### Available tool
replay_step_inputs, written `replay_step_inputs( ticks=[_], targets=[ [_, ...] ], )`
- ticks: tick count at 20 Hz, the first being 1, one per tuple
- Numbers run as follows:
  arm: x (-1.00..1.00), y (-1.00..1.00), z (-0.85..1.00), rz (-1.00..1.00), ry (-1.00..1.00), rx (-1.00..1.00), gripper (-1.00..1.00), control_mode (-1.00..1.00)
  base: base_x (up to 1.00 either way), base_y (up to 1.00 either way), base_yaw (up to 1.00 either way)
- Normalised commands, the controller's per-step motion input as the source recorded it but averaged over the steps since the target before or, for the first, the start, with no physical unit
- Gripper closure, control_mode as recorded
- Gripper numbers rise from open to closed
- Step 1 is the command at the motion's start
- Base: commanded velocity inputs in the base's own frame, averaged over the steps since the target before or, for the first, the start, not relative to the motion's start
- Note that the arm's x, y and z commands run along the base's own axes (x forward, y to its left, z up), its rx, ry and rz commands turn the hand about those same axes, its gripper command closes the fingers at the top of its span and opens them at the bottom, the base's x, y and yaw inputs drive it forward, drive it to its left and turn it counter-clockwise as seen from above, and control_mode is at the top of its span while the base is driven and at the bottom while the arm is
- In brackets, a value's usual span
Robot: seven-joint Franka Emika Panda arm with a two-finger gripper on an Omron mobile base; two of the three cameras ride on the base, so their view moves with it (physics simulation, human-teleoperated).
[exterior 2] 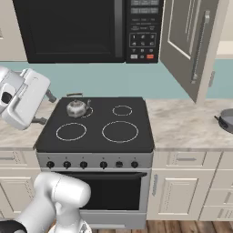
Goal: Pick the kettle from the cabinet and place it on a stove burner. Then pick the pot from the counter and place it on another stove burner. Finally, turn both burners on.
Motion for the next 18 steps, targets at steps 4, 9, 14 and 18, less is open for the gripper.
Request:
replay_step_inputs(
  ticks=[4, 9, 14, 18],
  targets=[
    [0.0, 0.0, 0.0, 0.0, 0.0, 0.0, -1.0, 1.0, -0.88, 0.0, -0.11],
    [0.0, 0.0, 0.0, 0.0, 0.0, 0.0, -1.0, 1.0, -0.93, -0.02, -0.11],
    [0.0, 0.0, 0.0, 0.0, 0.0, 0.0, -1.0, 1.0, -0.64, -0.38, -0.05],
    [0.0, 0.0, 0.0, 0.0, 0.0, 0.0, -1.0, 1.0, -0.35, -0.71, 0.0]
  ],
)
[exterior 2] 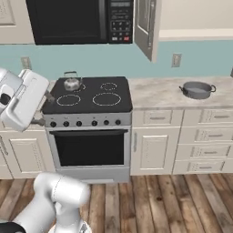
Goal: Pick the kettle from the cabinet and place it on a stove burner. Then pick the pot from the counter and place it on another stove burner. Finally, turn both burners on.
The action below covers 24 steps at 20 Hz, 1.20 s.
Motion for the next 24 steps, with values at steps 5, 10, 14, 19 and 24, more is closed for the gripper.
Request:
replay_step_inputs(
  ticks=[5, 10, 14, 19, 24],
  targets=[
    [0.0, 0.0, 0.0, 0.0, 0.0, 0.0, -1.0, 1.0, -0.23, -0.77, 0.0],
    [0.0, 0.0, 0.0, 0.0, 0.0, 0.0, -1.0, 1.0, -0.28, -0.79, 0.0],
    [0.0, 0.0, 0.0, 0.0, 0.0, 0.0, -1.0, 1.0, -0.29, -0.8, 0.0],
    [0.0, 0.0, 0.0, 0.0, 0.0, 0.0, -1.0, 1.0, -0.23, -0.81, 0.0],
    [0.0, 0.0, 0.0, 0.0, 0.0, 0.0, -1.0, 1.0, 0.02, -0.77, 0.04]
  ],
)
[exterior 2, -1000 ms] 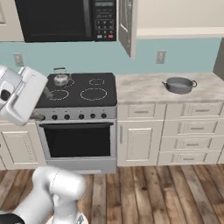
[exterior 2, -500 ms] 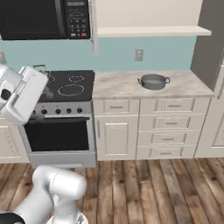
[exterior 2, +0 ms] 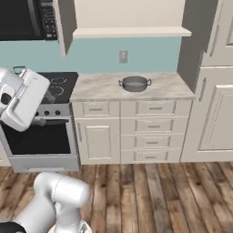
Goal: Pick the kettle from the cabinet and place it on a stove burner. Then pick the pot from the counter and place it on another stove burner. Finally, turn both burners on.
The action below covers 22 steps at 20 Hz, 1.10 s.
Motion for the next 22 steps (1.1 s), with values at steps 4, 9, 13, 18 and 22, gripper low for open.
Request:
replay_step_inputs(
  ticks=[4, 9, 13, 18, 22],
  targets=[
    [0.0, 0.0, 0.0, 0.0, 0.0, 0.0, -1.0, 1.0, 0.25, -0.8, 0.1],
    [0.0, 0.0, 0.0, 0.0, 0.0, 0.0, -1.0, 1.0, 0.44, -0.79, 0.14],
    [0.0, 0.0, 0.0, 0.0, 0.0, 0.0, -1.0, 1.0, 0.8, -0.59, 0.15],
    [0.0, 0.0, 0.0, 0.0, 0.0, 0.0, -1.0, 1.0, 1.0, -0.27, 0.13],
    [0.0, 0.0, 0.0, 0.0, 0.0, 0.0, -1.0, 1.0, 1.0, -0.12, 0.1]
  ],
)
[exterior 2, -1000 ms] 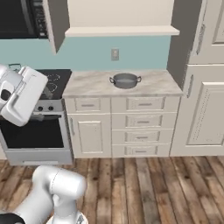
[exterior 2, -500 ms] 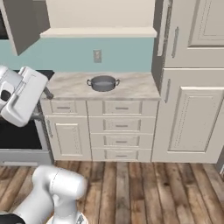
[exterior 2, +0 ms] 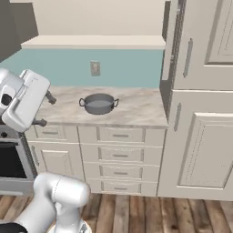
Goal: Pick the kettle from the cabinet and place it on a stove burner. Then pick the pot from the counter and place it on another stove burner. Finally, turn both burners on.
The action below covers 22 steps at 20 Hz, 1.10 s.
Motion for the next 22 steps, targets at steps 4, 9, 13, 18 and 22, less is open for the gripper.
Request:
replay_step_inputs(
  ticks=[4, 9, 13, 18, 22],
  targets=[
    [0.0, 0.0, 0.0, 0.0, 0.0, 0.0, -1.0, 1.0, 1.0, -0.01, 0.08],
    [0.0, 0.0, 0.0, 0.0, 0.0, 0.0, -1.0, 1.0, 1.0, -0.04, 0.08],
    [0.0, 0.0, 0.0, 0.0, 0.0, 0.0, -1.0, 1.0, 0.92, -0.1, 0.07],
    [0.0, 0.0, 0.0, 0.0, 0.0, 0.0, -1.0, 1.0, 0.64, -0.08, 0.04],
    [0.0, 0.0, -0.01, 0.0, 0.0, 0.0, -1.0, -1.0, 0.04, 0.0, 0.0]
  ],
)
